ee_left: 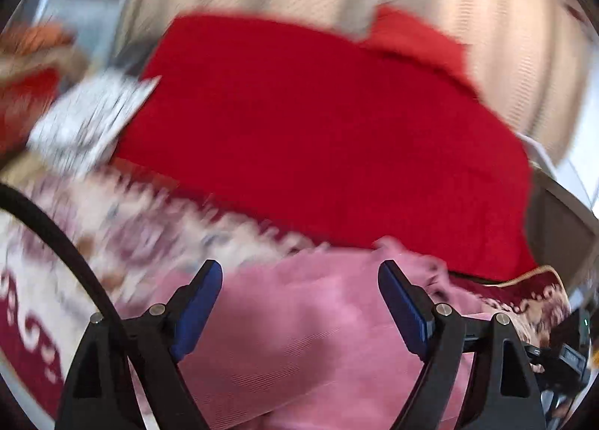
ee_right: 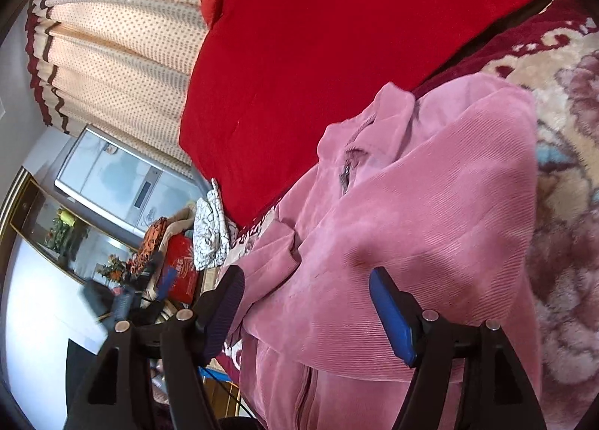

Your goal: Fold large clothes

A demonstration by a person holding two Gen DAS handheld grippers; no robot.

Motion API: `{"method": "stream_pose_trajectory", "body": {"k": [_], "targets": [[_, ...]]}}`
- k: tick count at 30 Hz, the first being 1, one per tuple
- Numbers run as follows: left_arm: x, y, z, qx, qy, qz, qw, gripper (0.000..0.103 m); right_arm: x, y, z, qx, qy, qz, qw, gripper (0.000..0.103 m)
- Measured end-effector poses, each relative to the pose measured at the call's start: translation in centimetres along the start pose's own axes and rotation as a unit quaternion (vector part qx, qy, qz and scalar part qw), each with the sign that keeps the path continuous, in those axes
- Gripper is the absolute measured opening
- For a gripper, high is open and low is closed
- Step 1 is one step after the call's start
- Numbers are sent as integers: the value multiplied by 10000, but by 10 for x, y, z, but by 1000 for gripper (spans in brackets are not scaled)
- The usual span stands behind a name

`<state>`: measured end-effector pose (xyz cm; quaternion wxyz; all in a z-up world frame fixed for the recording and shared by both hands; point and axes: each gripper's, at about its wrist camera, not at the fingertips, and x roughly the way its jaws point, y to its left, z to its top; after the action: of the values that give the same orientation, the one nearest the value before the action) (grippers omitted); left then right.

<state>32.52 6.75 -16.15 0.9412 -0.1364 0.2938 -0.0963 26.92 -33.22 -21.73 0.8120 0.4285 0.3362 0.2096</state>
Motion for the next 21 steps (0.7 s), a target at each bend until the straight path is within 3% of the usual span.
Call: {"method": "stream_pose_trajectory", "body": {"k": [2, 4, 8, 10, 16, 21], "targets": [[13, 16, -4, -69, 372, 349, 9987, 86, 9, 2, -3, 26, 37, -4, 10000, 73], [28, 24, -12, 23, 740, 945, 9928, 86, 18, 4, -5, 84, 70, 90, 9999, 73], [34, 50, -17, -427, 1138, 1359, 9832, 86, 45, 21, -8, 130, 222, 623, 9977, 73], [39, 63, -19, -597, 1223, 1521, 9789, 86, 65, 32, -7, 129, 318, 696, 9970, 73], [55, 78, -24, -661, 1701, 1815, 9663, 86, 146, 56, -15, 340, 842, 204, 9957, 73], [55, 88, -19, -994, 1691, 1738, 9650, 86, 204, 80, -20, 230, 983, -1300, 9864, 72]]}}
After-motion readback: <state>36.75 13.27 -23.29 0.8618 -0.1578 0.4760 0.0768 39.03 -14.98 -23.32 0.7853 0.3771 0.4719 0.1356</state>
